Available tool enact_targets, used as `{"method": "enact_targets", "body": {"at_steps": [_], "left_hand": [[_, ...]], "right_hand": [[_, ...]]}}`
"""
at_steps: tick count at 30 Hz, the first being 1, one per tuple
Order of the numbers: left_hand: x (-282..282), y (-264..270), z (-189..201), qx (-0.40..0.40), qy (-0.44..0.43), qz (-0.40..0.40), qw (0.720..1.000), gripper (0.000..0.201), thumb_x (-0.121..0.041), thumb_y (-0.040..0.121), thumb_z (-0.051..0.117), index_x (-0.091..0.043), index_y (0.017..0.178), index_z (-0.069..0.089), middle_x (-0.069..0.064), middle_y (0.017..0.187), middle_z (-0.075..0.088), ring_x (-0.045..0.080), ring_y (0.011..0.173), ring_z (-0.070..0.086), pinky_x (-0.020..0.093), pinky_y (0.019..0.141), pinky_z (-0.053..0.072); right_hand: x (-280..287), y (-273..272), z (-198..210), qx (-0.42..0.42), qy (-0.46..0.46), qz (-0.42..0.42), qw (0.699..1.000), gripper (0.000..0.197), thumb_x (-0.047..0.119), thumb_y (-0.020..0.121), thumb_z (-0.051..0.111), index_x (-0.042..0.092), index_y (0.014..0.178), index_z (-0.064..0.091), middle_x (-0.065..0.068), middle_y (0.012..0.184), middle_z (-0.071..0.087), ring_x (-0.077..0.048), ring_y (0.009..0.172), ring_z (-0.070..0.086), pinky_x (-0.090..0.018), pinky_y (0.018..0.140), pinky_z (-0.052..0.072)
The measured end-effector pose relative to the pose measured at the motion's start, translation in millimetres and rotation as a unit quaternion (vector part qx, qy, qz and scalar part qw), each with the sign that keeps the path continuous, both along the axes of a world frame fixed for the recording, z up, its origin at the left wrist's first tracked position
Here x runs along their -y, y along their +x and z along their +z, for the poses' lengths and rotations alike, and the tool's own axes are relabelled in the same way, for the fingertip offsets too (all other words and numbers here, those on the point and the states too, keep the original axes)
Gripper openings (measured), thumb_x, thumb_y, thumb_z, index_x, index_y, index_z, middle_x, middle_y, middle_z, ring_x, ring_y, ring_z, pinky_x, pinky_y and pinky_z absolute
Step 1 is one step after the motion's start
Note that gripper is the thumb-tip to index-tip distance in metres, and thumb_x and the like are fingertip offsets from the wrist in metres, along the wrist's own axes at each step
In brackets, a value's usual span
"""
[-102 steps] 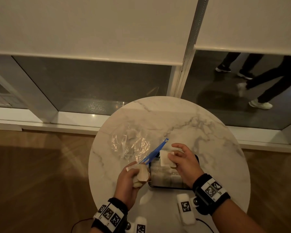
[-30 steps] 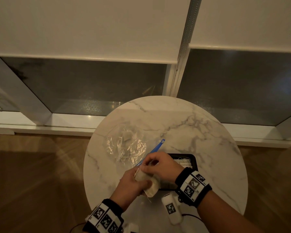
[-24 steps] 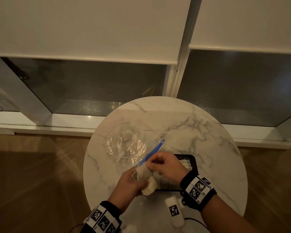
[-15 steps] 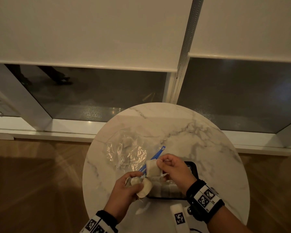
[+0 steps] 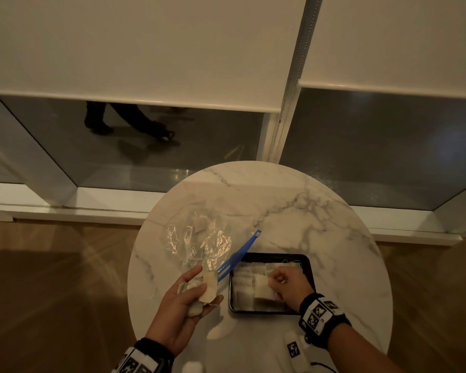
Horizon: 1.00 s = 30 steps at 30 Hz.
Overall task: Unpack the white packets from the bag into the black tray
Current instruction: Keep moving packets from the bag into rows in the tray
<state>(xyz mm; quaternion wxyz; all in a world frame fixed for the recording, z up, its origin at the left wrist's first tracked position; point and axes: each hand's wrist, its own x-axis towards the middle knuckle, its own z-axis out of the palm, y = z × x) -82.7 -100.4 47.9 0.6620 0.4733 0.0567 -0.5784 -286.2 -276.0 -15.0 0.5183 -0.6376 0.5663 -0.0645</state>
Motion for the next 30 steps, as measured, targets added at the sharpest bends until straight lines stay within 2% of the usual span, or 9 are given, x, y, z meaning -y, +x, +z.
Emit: {"method": "enact_targets", "body": {"at_steps": [2, 6, 10, 13, 16, 17, 21, 26, 30], "left_hand": [[0, 2, -1, -0.012, 0.001, 0.013, 1.0, 0.046, 0.01, 0.082, 0.059, -0.005, 0.126, 0.059, 0.026, 0.132, 0.058, 0.046, 0.115, 0.062, 0.056, 0.083, 0.059], [-3, 7, -3, -0.013, 0.004, 0.024, 1.0, 0.058, 0.003, 0.07, 0.067, -0.009, 0.126, 0.06, 0.024, 0.131, 0.06, 0.039, 0.096, 0.072, 0.048, 0.083, 0.059], [-5, 11, -2, -0.017, 0.012, 0.036, 0.999, 0.069, 0.0, 0.059, 0.08, -0.009, 0.124, 0.061, 0.024, 0.132, 0.059, 0.042, 0.115, 0.063, 0.046, 0.081, 0.06], [-6, 11, -3, -0.017, 0.025, 0.04, 0.999, 0.087, -0.005, 0.043, 0.095, -0.01, 0.124, 0.062, 0.023, 0.13, 0.061, 0.043, 0.115, 0.063, 0.047, 0.081, 0.06], [-6, 11, -5, -0.021, 0.015, 0.047, 0.999, 0.046, 0.005, 0.08, 0.066, -0.01, 0.123, 0.061, 0.024, 0.134, 0.057, 0.043, 0.118, 0.06, 0.045, 0.08, 0.06], [-6, 11, -4, -0.021, 0.014, 0.047, 0.999, 0.041, 0.006, 0.085, 0.059, -0.01, 0.123, 0.061, 0.024, 0.134, 0.056, 0.044, 0.118, 0.06, 0.045, 0.08, 0.06], [-6, 10, -3, -0.014, 0.017, 0.048, 0.999, 0.038, 0.007, 0.09, 0.055, -0.009, 0.124, 0.061, 0.023, 0.132, 0.057, 0.041, 0.114, 0.062, 0.041, 0.075, 0.062], [-7, 10, -7, -0.024, 0.026, 0.06, 0.998, 0.036, 0.007, 0.094, 0.052, -0.009, 0.125, 0.06, 0.023, 0.133, 0.057, 0.041, 0.116, 0.06, 0.038, 0.071, 0.063], [-8, 10, -8, -0.024, 0.025, 0.06, 0.998, 0.036, 0.007, 0.094, 0.052, -0.01, 0.125, 0.06, 0.023, 0.132, 0.057, 0.042, 0.117, 0.06, 0.039, 0.073, 0.063]], "right_hand": [[-4, -1, -8, -0.009, 0.031, 0.019, 0.999, 0.007, 0.004, 0.09, 0.063, 0.008, 0.085, 0.066, -0.005, 0.072, 0.053, -0.013, 0.053, 0.053, -0.019, 0.049, 0.05], [-7, -3, -22, -0.023, 0.046, 0.055, 0.997, 0.017, -0.005, 0.087, 0.06, 0.008, 0.078, 0.063, -0.007, 0.072, 0.049, -0.017, 0.053, 0.053, -0.027, 0.054, 0.052], [-4, -2, -27, -0.075, 0.013, 0.099, 0.992, 0.017, 0.001, 0.086, 0.063, 0.017, 0.08, 0.067, -0.002, 0.072, 0.059, -0.016, 0.062, 0.06, -0.029, 0.06, 0.057], [-2, -1, -25, -0.114, -0.016, 0.132, 0.985, 0.017, 0.008, 0.084, 0.066, 0.025, 0.08, 0.067, 0.003, 0.075, 0.062, -0.012, 0.071, 0.061, -0.026, 0.066, 0.056], [1, 1, -24, -0.144, -0.026, 0.147, 0.978, 0.019, 0.012, 0.083, 0.066, 0.029, 0.077, 0.064, 0.008, 0.074, 0.062, -0.008, 0.071, 0.06, -0.019, 0.064, 0.052], [2, 2, -23, -0.151, -0.031, 0.148, 0.977, 0.018, 0.013, 0.083, 0.066, 0.03, 0.077, 0.063, 0.009, 0.074, 0.061, -0.006, 0.07, 0.059, -0.015, 0.061, 0.048], [4, 2, -21, -0.164, -0.048, 0.146, 0.974, 0.015, 0.012, 0.085, 0.063, 0.027, 0.083, 0.064, 0.014, 0.075, 0.057, -0.001, 0.07, 0.053, -0.005, 0.051, 0.034], [0, 4, -26, -0.161, -0.04, 0.152, 0.974, 0.018, 0.012, 0.083, 0.066, 0.029, 0.079, 0.061, 0.012, 0.075, 0.058, -0.001, 0.069, 0.054, -0.007, 0.053, 0.036], [-2, 6, -29, -0.153, -0.04, 0.158, 0.975, 0.014, 0.011, 0.083, 0.068, 0.024, 0.085, 0.065, 0.01, 0.075, 0.059, 0.0, 0.065, 0.054, -0.006, 0.049, 0.035]]}}
